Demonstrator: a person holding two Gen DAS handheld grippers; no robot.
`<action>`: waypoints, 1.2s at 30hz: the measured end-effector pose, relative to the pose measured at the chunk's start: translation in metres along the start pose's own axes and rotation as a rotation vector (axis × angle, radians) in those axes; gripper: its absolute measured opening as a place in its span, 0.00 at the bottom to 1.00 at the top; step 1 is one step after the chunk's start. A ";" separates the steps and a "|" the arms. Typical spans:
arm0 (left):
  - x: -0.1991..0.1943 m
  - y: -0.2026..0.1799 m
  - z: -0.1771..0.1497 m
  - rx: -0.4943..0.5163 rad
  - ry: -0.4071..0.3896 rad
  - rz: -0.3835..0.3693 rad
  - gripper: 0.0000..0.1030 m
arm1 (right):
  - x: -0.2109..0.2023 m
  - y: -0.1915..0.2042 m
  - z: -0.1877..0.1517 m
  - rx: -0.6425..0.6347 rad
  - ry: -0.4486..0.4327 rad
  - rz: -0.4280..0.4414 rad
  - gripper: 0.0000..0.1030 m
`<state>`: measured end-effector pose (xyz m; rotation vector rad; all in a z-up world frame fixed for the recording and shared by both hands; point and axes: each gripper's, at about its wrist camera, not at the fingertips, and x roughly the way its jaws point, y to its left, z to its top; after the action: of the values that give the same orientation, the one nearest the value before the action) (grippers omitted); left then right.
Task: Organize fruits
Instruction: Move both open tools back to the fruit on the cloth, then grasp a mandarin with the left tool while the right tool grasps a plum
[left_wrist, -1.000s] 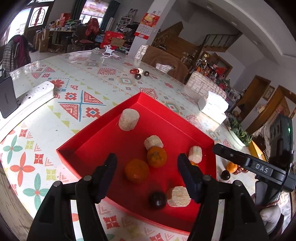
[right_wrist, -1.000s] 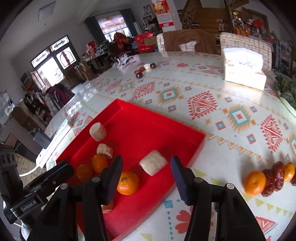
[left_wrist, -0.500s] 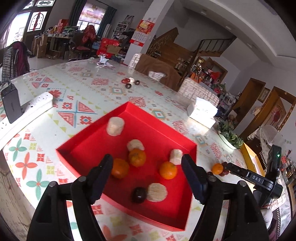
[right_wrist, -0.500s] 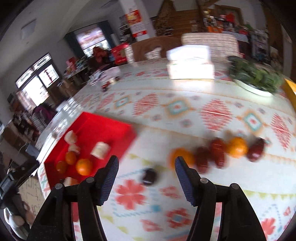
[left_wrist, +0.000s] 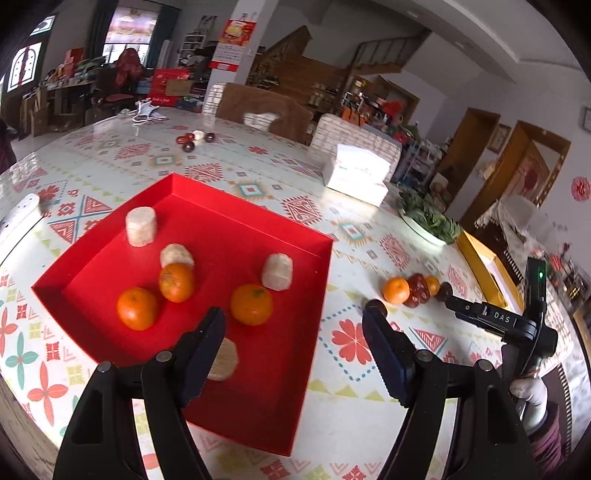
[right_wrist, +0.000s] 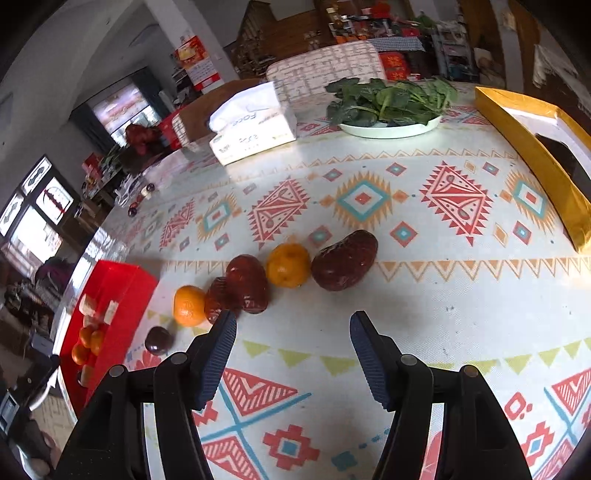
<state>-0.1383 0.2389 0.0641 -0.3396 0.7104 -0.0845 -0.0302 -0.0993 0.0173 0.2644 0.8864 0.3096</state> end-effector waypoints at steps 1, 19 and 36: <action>0.002 -0.001 -0.001 0.002 0.004 -0.001 0.73 | 0.002 0.004 0.000 -0.018 0.005 0.004 0.67; 0.038 -0.014 0.002 0.022 0.083 -0.042 0.73 | 0.045 0.044 0.011 -0.082 0.056 0.101 0.47; 0.087 -0.058 0.034 0.083 0.154 -0.155 0.73 | 0.048 0.076 -0.010 -0.412 0.123 0.022 0.49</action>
<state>-0.0479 0.1768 0.0527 -0.3104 0.8294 -0.2891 -0.0212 -0.0106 0.0042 -0.1275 0.9188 0.5243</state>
